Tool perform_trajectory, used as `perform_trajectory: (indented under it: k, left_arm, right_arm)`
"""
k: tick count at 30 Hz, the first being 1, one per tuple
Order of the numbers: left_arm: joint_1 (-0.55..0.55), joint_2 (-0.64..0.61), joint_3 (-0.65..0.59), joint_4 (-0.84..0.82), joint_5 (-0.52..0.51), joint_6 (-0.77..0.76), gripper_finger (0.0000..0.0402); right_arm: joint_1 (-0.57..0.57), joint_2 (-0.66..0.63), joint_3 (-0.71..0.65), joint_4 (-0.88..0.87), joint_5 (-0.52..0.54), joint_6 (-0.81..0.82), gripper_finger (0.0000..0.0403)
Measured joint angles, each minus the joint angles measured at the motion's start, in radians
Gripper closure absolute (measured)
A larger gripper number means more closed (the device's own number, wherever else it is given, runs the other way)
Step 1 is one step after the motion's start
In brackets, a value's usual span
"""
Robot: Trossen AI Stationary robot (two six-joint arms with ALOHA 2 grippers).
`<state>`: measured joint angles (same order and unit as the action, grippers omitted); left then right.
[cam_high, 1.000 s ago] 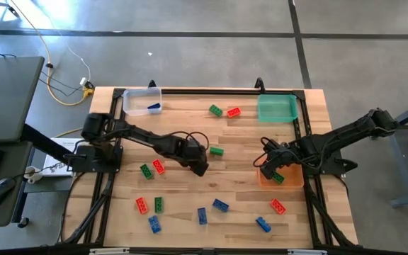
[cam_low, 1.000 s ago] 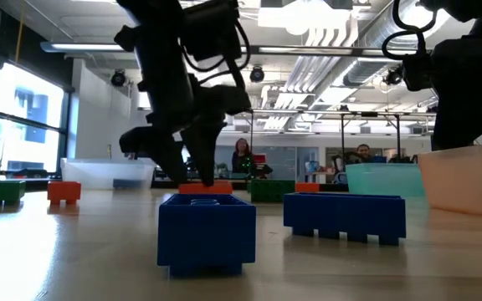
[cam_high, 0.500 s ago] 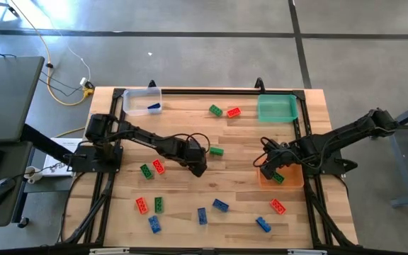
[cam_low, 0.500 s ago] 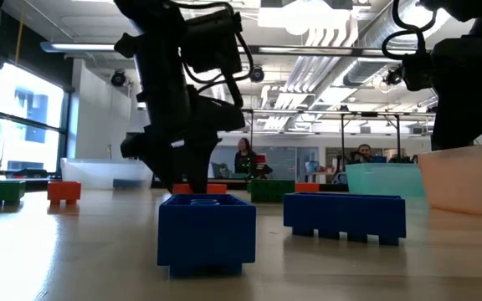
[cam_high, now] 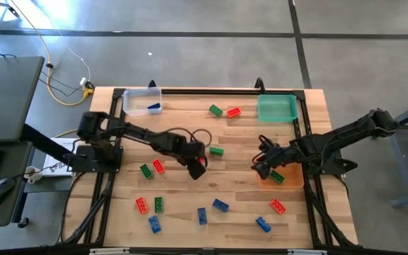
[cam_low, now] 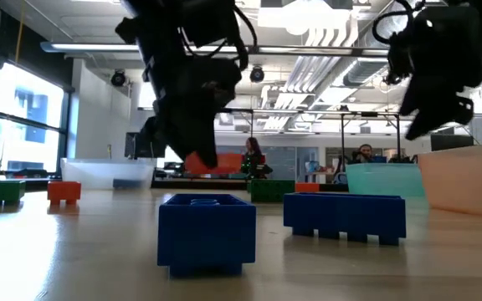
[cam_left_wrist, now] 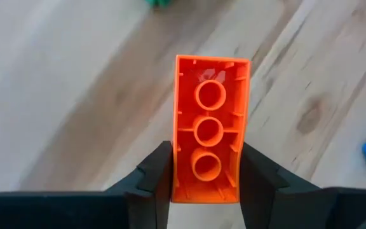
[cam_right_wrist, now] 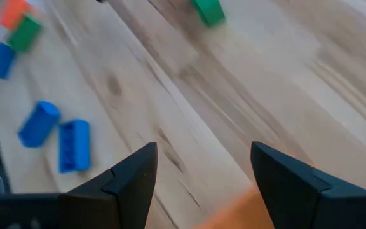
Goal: Sort & place blocks by color
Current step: Put the orange game piece into the green bin
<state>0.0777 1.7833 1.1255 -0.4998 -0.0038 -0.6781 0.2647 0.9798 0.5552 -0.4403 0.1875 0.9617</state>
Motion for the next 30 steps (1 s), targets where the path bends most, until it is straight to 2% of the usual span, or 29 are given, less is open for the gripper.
perform_trajectory:
  k: [7, 17, 25, 30]
  left_arm:
    - [0.076, -0.122, -0.001, 0.038, 0.119, 0.126, 0.0293]
    - [0.154, -0.248, 0.0, 0.171, 0.271, 0.284, 0.0293]
    - [0.182, -0.263, 0.0, 0.338, 0.379, 0.311, 0.0293]
    - [0.184, -0.263, 0.0, 0.403, 0.389, 0.315, 0.0293]
  right_arm:
    - [-0.07, 0.0, 0.0, 0.229, -0.006, -0.072, 0.0162]
    - [-0.16, 0.0, 0.0, 0.692, -0.039, -0.307, 0.0162]
    - [-0.212, 0.0, 0.0, 0.951, -0.04, -0.477, 0.0162]
    - [-0.245, 0.001, 0.0, 1.121, -0.04, -0.547, 0.0162]
